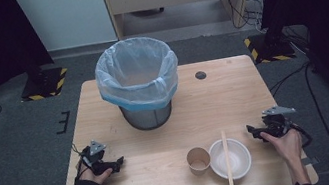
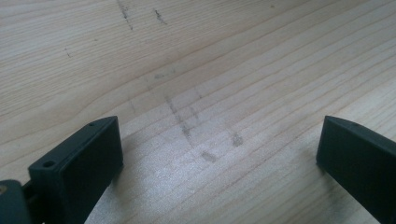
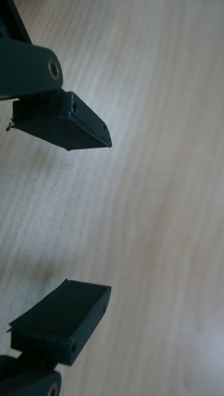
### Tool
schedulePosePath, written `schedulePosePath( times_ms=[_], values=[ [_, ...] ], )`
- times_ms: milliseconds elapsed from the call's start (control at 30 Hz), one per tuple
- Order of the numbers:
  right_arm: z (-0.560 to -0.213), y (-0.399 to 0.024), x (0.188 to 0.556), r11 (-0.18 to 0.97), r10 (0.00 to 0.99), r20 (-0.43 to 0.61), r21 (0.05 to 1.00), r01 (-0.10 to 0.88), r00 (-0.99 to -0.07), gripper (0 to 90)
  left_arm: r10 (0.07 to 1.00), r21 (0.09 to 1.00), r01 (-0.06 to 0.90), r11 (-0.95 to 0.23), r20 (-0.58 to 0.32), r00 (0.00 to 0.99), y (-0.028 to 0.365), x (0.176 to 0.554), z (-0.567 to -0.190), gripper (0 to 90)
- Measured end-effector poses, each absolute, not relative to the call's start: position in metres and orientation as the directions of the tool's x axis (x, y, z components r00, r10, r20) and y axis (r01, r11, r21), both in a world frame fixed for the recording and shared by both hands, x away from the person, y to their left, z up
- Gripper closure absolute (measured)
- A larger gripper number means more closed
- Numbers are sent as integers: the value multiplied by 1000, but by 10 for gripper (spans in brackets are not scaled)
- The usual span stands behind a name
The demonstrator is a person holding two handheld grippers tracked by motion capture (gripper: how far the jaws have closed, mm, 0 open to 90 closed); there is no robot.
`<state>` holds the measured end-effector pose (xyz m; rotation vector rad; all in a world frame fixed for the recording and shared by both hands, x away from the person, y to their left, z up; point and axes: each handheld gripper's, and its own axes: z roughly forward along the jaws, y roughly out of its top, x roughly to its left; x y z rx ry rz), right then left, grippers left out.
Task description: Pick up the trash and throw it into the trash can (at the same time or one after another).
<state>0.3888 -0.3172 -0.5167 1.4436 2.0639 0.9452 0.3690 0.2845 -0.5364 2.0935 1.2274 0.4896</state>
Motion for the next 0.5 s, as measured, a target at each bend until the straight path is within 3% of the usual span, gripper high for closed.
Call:
schedulePosePath(
  times_ms=[267,500],
  values=[
    [-481,-312,369,146,933,68,825,546,-353,253,871,698,626,-348,-7,492,284,369,-537,0],
    [-464,-296,354,165,909,67,848,503,-411,264,869,703,626,-337,-23,494,286,369,-536,0]
  ],
)
